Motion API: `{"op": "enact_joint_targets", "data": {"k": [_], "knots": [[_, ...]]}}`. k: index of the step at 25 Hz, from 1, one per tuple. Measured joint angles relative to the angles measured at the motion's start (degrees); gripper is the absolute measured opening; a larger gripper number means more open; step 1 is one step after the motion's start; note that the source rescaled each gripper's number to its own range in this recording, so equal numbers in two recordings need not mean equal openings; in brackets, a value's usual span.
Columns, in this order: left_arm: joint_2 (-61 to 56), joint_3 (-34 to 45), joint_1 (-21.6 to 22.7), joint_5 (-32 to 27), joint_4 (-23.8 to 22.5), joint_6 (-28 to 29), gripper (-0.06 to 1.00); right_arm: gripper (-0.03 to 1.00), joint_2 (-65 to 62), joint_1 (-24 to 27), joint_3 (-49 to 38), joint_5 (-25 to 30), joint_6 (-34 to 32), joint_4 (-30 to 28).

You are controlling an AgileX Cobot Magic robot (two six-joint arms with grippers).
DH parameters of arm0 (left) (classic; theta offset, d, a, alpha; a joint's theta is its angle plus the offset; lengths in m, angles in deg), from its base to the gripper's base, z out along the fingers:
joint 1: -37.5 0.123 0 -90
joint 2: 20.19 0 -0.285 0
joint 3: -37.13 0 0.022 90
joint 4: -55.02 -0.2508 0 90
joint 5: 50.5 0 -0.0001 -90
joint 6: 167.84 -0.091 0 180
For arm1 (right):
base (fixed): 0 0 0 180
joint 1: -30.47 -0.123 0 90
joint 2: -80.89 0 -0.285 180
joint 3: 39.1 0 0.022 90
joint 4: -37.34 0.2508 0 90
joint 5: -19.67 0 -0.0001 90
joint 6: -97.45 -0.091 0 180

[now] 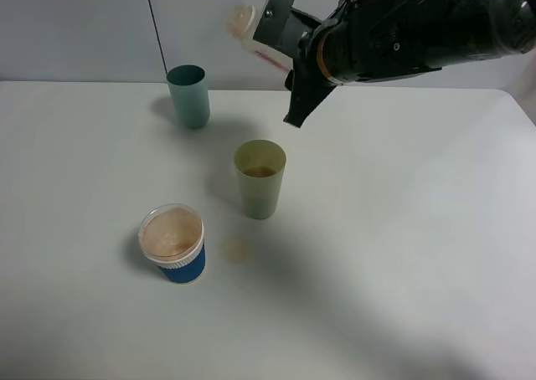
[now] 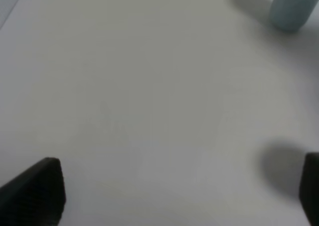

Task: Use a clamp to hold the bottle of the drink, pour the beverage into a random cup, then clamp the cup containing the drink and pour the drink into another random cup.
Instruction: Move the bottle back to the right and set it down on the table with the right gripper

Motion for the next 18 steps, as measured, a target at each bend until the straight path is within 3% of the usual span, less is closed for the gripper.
{"op": "enact_joint_targets", "data": {"k": [1, 2, 3, 4, 14, 18], "knots": [[0.0, 0.0, 0.0, 0.0, 0.0, 0.0, 0.95, 0.01, 0.0, 0.0, 0.0, 0.0, 0.0, 0.0], [0.0, 0.0, 0.0, 0.0, 0.0, 0.0, 0.95, 0.01, 0.0, 0.0, 0.0, 0.5, -6.5, 0.0], [0.0, 0.0, 0.0, 0.0, 0.0, 0.0, 0.95, 0.01, 0.0, 0.0, 0.0, 0.5, -6.5, 0.0], [0.0, 0.0, 0.0, 0.0, 0.0, 0.0, 0.95, 0.01, 0.0, 0.0, 0.0, 0.6, -11.6, 0.0], [0.0, 0.0, 0.0, 0.0, 0.0, 0.0, 0.95, 0.01, -0.2, 3.3, 0.0, -0.1, -29.8, 0.0], [0.0, 0.0, 0.0, 0.0, 0.0, 0.0, 0.95, 0.01, -2.1, 5.9, 0.0, -1.3, -32.7, 0.0]]}}
